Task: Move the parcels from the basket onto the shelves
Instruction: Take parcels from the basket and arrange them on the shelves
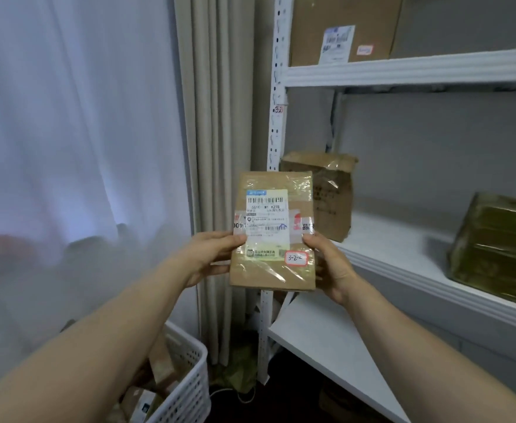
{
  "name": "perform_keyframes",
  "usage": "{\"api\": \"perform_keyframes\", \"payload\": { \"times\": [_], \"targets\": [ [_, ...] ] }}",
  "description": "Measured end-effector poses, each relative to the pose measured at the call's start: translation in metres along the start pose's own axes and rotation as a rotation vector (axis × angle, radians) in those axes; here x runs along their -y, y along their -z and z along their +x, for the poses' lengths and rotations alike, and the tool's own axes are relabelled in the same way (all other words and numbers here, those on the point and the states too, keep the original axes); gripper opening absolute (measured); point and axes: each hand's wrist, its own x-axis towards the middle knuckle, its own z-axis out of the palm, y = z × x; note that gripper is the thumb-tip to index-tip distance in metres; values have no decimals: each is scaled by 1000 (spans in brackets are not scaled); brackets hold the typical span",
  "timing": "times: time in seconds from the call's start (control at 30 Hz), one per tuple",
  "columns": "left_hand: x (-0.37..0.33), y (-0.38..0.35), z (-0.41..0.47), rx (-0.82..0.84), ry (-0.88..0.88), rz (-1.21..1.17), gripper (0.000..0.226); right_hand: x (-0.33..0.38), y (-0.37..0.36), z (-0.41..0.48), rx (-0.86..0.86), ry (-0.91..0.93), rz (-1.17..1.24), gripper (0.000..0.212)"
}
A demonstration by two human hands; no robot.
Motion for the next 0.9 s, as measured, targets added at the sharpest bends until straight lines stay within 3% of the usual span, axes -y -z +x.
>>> {"api": "perform_keyframes", "payload": {
  "times": [0.13,0.43,0.53,0.73,0.9],
  "targets": [
    [0,-47,15,88,6,3,30,11,46,-14,-82,10,-21,76],
    [6,-151,50,267,10,20,20,24,136,-46,-234,68,-30,25],
    [9,-180,66,321,-13,50,27,30,156,-51,-305,87,-40,19],
    [6,-219,105,315,-167,80,37,42,189,-38,-504,145,-129,53],
    [3,-250,147,312,-306,130,38,47,204,-13,-611,225,-215,47]
  ]
}}
